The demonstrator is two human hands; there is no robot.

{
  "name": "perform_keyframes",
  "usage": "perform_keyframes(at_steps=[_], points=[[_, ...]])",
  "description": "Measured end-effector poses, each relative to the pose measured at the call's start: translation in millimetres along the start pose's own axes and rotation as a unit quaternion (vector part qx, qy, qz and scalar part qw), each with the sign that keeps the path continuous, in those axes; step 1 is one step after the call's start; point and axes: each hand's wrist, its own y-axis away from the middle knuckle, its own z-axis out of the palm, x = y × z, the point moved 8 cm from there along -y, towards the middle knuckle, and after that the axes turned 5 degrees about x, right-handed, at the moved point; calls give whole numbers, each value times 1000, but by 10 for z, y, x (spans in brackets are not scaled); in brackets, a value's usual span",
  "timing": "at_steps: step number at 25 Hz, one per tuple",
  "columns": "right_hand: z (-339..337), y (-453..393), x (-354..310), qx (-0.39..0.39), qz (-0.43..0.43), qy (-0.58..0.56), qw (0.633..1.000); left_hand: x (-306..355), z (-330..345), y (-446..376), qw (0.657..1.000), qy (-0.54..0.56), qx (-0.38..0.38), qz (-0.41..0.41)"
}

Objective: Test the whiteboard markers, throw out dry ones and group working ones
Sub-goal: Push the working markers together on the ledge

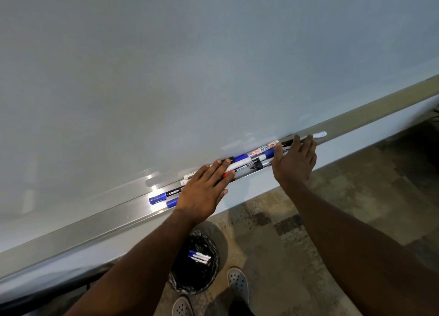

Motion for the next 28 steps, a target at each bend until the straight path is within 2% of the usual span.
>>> perform_keyframes(at_steps=[12, 22, 25, 28], points=[[234, 961, -856, -31, 9, -8, 999, -766, 16, 1045, 1000, -10, 20, -4], [388, 1638, -1500, -49, -31, -22, 998, -1310, 32, 1811, 999, -21, 25, -10], [296, 1738, -1541, -7, -110, -11, 994, -1322, 23, 1827, 1000, -14, 25, -10], [184, 1944, -1662, 43, -313, 2, 949, -1303, 17, 1828, 999, -8, 29, -25]])
